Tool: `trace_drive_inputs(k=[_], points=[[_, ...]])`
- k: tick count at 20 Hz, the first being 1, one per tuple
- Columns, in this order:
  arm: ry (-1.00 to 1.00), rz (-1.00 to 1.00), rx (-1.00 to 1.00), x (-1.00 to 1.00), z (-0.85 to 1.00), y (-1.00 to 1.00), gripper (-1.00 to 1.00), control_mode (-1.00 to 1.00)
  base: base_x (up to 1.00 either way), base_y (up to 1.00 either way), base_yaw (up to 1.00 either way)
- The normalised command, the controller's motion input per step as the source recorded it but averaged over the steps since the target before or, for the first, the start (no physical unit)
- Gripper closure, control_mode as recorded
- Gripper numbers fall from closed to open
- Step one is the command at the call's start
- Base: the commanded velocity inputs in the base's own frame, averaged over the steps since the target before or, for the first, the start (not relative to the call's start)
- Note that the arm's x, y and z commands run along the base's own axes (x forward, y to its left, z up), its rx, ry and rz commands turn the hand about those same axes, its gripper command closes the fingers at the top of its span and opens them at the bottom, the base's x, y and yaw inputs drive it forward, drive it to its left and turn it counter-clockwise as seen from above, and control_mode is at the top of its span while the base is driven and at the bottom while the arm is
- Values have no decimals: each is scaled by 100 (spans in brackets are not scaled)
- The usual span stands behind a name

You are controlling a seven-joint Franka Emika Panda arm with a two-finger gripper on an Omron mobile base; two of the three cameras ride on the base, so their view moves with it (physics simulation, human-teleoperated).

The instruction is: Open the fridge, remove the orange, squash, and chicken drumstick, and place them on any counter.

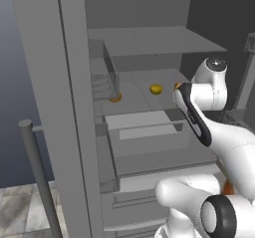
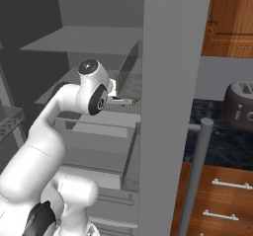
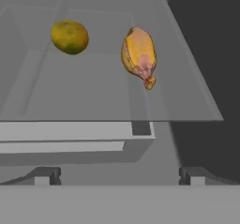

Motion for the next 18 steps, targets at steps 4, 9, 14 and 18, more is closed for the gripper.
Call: trace_drive_inputs(k=[4,9,14,18], points=[[0,0,0,42,-22,-25,-100,-100,0,0,0],[0,0,0,52,-18,-26,-100,-100,0,0,0],[0,0,0,47,-12,-21,-100,-100,0,0,0],[0,0,0,44,-11,-5,-100,-100,0,0,0]])
